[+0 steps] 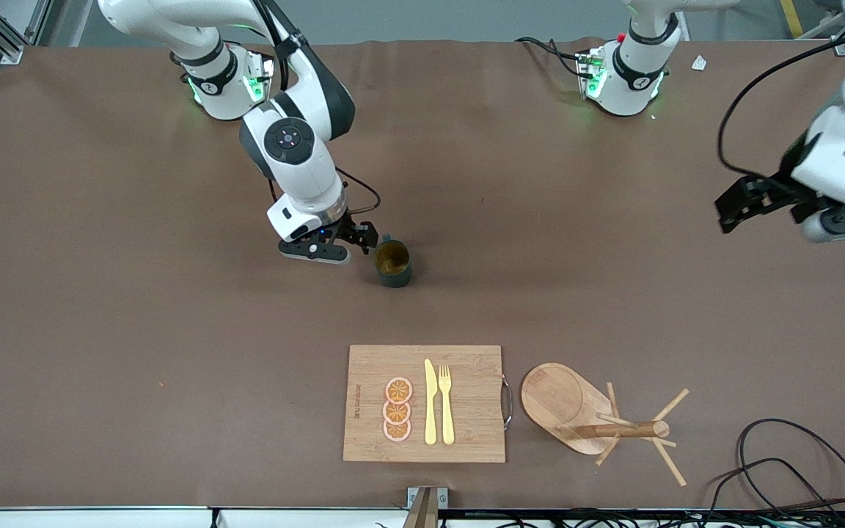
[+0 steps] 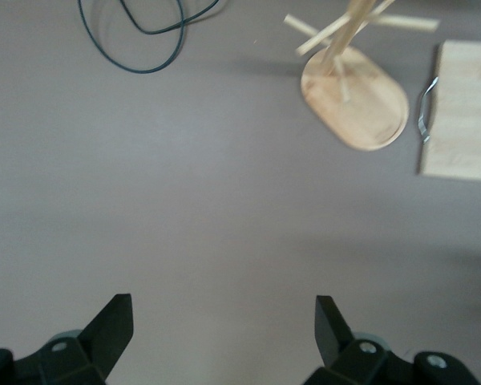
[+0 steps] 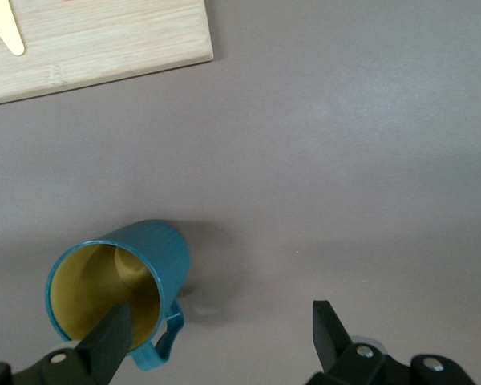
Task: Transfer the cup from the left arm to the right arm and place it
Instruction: 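Close the right gripper on the teal mug's rim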
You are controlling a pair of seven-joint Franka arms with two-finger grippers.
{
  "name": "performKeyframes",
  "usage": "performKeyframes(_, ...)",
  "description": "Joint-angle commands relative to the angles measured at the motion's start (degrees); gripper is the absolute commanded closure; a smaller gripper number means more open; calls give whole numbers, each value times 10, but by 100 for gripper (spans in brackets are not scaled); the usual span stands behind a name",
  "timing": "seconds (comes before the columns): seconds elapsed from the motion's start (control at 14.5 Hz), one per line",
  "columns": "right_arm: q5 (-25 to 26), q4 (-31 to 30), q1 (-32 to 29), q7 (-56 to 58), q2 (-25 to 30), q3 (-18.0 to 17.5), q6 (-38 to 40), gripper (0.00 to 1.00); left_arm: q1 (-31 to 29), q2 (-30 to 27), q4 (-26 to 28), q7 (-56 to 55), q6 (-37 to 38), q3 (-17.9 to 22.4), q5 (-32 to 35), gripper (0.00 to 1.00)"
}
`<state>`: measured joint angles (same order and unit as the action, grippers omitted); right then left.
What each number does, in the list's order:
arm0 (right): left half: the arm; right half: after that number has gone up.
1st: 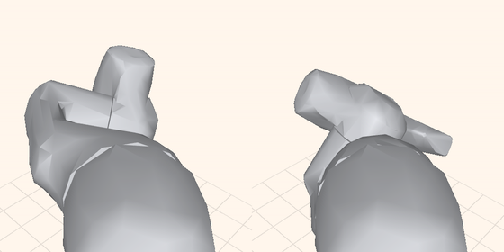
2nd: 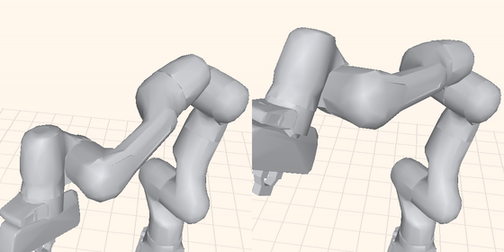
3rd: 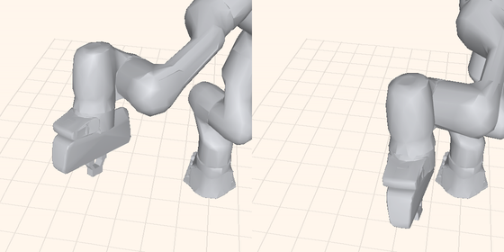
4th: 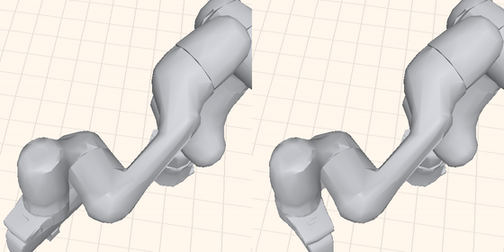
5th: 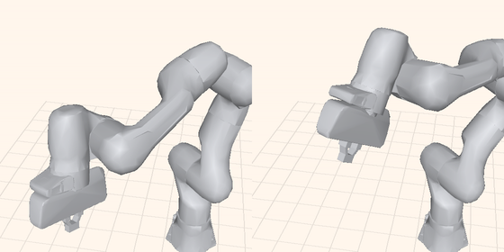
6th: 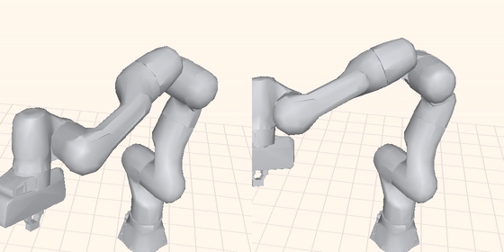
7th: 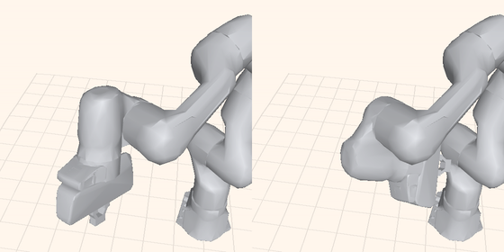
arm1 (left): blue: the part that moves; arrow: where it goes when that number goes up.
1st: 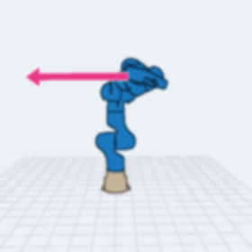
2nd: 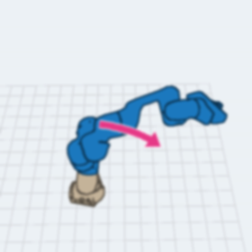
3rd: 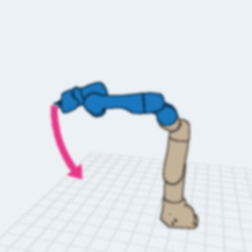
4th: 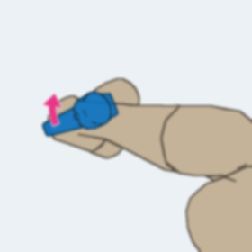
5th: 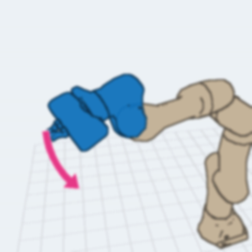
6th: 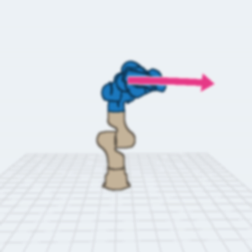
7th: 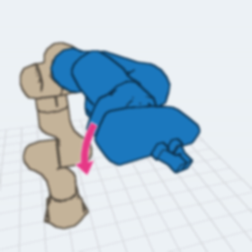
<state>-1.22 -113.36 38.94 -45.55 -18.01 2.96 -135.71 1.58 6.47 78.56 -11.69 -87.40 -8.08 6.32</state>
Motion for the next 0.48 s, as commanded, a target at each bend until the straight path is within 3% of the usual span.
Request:
performKeyframes(0.0,13,37,18,-36,-32,6,2,0,0,-38,48,80,7,30,-34,0)
performKeyframes(0.41,25,50,31,-55,-72,7,-23,0,-19,-73,86,92,1,31,-48,0)
